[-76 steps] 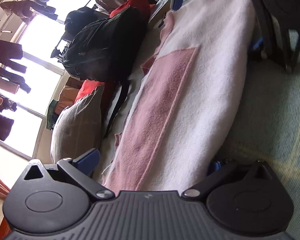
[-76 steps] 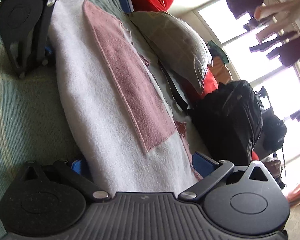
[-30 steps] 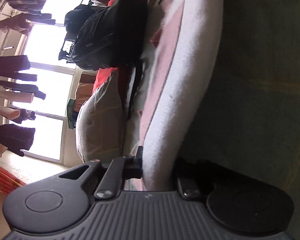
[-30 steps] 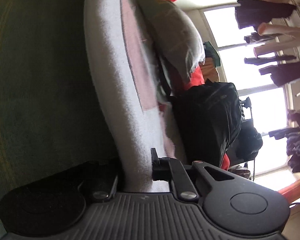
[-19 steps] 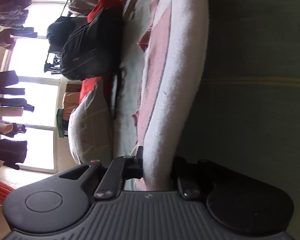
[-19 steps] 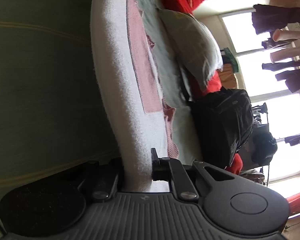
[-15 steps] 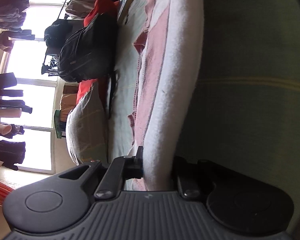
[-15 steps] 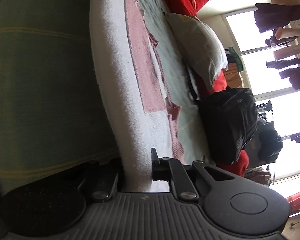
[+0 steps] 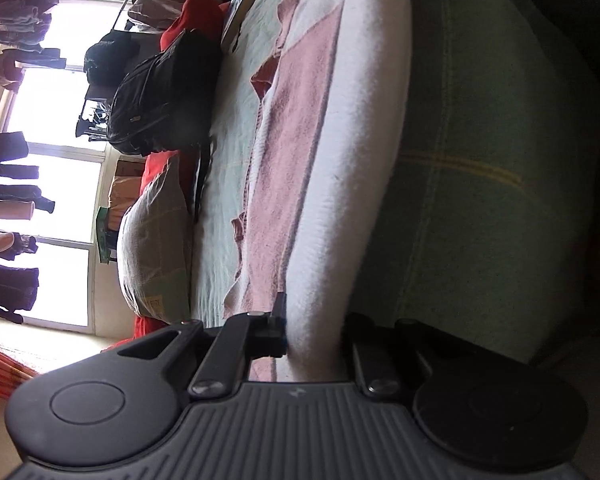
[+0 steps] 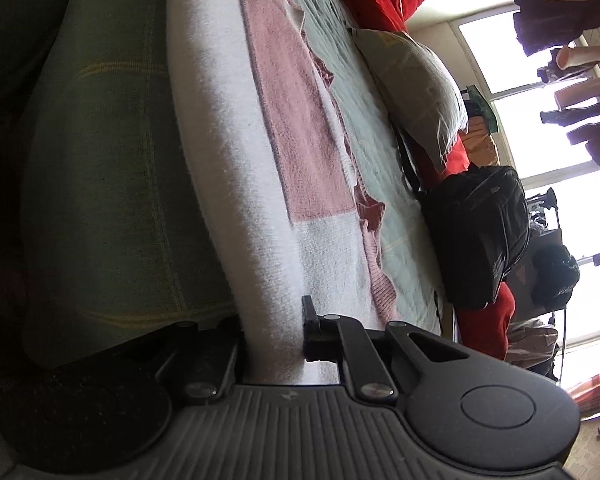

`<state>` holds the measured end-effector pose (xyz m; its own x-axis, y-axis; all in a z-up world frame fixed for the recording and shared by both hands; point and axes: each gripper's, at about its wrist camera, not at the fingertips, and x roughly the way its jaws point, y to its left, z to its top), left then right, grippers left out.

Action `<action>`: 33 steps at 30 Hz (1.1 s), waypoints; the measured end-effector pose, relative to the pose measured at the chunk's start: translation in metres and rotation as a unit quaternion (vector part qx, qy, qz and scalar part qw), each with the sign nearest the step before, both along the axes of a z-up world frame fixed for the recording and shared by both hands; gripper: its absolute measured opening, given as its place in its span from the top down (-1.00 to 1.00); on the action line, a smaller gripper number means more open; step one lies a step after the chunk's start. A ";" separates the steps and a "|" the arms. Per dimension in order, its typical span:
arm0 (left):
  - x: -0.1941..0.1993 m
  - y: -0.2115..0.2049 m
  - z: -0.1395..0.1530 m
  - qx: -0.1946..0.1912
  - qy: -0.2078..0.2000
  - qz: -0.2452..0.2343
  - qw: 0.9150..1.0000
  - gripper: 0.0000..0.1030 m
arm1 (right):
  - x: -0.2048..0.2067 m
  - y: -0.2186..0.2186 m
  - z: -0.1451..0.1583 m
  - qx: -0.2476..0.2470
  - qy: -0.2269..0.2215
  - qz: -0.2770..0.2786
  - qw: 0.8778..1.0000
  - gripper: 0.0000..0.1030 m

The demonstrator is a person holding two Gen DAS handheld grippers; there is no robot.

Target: Fold clothes

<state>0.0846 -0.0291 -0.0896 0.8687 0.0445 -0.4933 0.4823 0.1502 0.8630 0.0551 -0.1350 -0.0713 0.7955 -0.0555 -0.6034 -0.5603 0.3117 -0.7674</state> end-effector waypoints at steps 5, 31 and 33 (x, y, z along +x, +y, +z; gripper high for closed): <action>-0.009 0.001 -0.001 -0.005 0.003 0.001 1.000 0.80 | 0.001 -0.003 -0.003 0.003 0.001 0.001 1.000 0.78; -0.027 0.077 0.084 -0.253 0.092 0.098 0.958 0.27 | -0.037 -0.082 0.064 0.141 0.086 -0.013 0.986 -0.17; -0.013 0.078 0.078 -0.292 0.106 0.112 0.944 0.27 | -0.026 -0.083 0.070 0.187 0.076 -0.028 0.979 -0.20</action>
<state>0.0718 0.0488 -0.0113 0.7489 -0.1180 -0.6521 0.5344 0.6895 0.4889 0.0292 -0.2182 -0.0012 0.6977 0.1511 -0.7002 -0.6325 0.5888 -0.5032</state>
